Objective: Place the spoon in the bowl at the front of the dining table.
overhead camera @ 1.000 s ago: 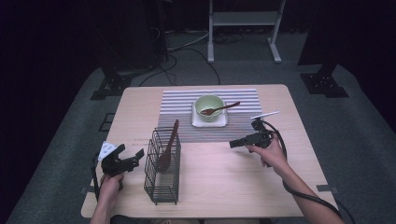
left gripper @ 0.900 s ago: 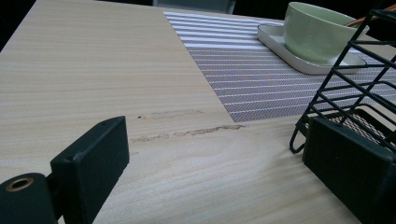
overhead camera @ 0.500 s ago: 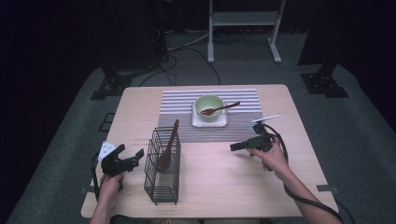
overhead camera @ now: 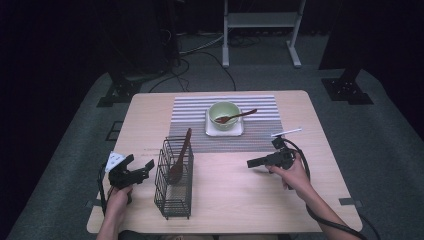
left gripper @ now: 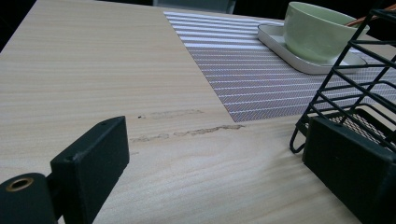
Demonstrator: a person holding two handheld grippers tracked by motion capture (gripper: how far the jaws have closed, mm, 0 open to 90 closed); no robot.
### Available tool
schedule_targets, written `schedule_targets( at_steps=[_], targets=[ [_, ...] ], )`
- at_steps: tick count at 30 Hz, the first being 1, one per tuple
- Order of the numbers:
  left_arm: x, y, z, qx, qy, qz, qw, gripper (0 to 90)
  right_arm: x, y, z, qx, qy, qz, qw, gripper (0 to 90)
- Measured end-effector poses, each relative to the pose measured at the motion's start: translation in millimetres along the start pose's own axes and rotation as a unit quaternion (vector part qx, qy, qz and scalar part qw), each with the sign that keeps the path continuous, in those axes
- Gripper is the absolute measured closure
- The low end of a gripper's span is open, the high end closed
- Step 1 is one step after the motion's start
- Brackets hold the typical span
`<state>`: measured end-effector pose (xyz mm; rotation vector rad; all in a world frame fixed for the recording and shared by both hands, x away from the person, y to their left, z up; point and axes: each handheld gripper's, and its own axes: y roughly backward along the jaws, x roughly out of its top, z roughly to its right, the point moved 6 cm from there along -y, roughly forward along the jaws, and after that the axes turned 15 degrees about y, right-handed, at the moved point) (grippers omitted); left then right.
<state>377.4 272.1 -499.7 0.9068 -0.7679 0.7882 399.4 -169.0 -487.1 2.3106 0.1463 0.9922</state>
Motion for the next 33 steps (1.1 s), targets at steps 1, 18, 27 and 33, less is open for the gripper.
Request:
schedule_targets(
  at_steps=[1, 18, 27, 33],
  targets=[
    [-0.1, 0.0, 0.0, 0.0, 0.0, -0.001, 1.0, 6.4, -0.9, -0.1, -1.6, 0.002, 0.001, 0.001, 1.0, 30.0],
    [-0.3, 0.0, 0.3, 0.0, 0.0, -0.002, 1.0, 6.4, -14.7, -4.4, -23.6, 0.008, 0.032, -0.005, 0.9994, 29.2],
    [-0.4, -0.2, 0.4, 0.0, -0.001, -0.002, 1.0, 6.4, -29.0, -7.4, -30.9, 0.011, 0.036, -0.006, 0.9993, 29.0],
    [-0.4, -0.2, 0.4, 0.0, 0.0, -0.002, 1.0, 6.4, -34.9, -1.8, -34.0, 0.009, 0.035, 0.007, 0.9993, 29.0]
  ],
)
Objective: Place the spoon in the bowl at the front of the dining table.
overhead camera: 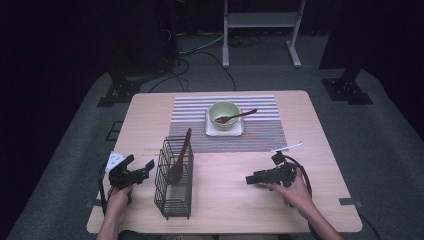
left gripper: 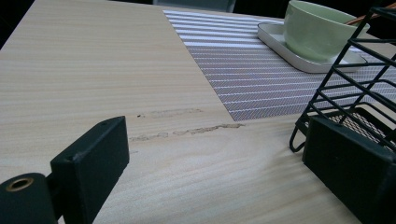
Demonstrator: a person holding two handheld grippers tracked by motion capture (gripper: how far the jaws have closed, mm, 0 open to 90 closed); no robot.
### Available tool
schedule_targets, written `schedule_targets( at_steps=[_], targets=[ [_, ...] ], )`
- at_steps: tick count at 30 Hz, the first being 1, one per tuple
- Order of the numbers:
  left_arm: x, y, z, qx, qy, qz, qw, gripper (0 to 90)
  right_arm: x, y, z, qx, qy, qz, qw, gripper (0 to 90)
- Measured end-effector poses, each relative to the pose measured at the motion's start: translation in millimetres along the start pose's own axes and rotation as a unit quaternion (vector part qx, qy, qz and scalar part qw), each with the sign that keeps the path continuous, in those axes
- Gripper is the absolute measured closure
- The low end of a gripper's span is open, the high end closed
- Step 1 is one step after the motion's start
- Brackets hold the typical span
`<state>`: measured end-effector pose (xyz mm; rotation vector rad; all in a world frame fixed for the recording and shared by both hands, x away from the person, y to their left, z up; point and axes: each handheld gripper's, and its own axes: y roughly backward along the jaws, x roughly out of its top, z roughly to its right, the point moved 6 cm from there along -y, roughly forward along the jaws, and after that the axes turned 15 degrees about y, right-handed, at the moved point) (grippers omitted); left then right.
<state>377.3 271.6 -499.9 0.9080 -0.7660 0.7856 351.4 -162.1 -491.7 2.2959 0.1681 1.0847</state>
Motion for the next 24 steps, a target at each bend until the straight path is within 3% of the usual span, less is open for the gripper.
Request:
schedule_targets(
  at_steps=[20, 24],
  targets=[
    [-0.1, 0.2, 0.1, -0.001, -0.001, 0.0, 1.0, 6.4, -19.8, 4.8, -15.3, -0.003, 0.006, 0.008, 0.9999, 28.8],
    [-0.1, 0.2, 0.2, -0.001, -0.003, -0.001, 1.0, 6.4, -24.4, -0.4, -18.6, -0.005, 0.01, -0.003, 0.9999, 28.8]
  ],
)
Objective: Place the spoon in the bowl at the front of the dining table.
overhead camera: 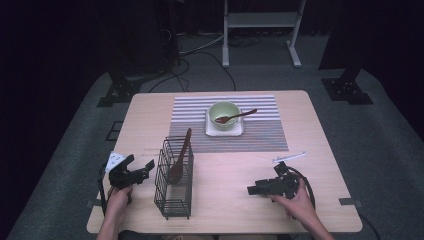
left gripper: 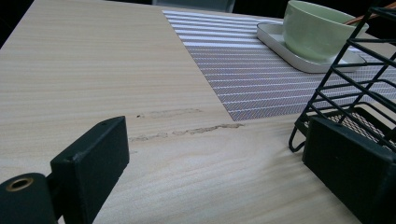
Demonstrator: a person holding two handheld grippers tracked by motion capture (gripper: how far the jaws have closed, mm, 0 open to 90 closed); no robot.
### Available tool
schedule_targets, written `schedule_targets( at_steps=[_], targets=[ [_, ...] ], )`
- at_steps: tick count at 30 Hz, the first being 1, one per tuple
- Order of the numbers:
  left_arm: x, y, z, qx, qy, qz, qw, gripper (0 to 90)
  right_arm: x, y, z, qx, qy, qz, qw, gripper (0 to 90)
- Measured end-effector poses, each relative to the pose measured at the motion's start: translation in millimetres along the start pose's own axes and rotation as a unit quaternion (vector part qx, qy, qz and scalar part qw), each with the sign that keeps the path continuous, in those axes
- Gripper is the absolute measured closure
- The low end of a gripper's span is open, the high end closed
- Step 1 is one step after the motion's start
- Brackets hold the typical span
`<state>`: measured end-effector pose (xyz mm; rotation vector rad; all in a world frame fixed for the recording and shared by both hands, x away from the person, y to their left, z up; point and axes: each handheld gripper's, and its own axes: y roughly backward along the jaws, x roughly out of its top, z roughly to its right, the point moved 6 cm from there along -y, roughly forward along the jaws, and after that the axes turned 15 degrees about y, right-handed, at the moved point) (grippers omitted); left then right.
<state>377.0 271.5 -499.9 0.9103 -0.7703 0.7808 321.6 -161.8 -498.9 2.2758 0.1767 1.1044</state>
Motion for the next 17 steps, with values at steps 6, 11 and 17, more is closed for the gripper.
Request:
schedule_targets(
  at_steps=[6, 11, 17],
  targets=[
    [0.0, 0.0, -0.1, -0.001, 0.0, 0.0, 1.0, 6.4, 0.0, 0.2, -3.5, -0.002, 0.009, 0.0, 1.0, 28.9],
    [0.2, -0.3, -0.2, 0.0, 0.003, 0.0, 1.0, 6.5, 1.2, 4.9, -0.1, -0.008, 0.006, 0.011, 0.9999, 28.9],
    [0.4, -0.3, -1.3, 0.001, 0.005, -0.002, 1.0, 6.5, 0.0, 4.4, 2.7, -0.003, 0.003, 0.01, 0.9999, 28.8]
  ],
)
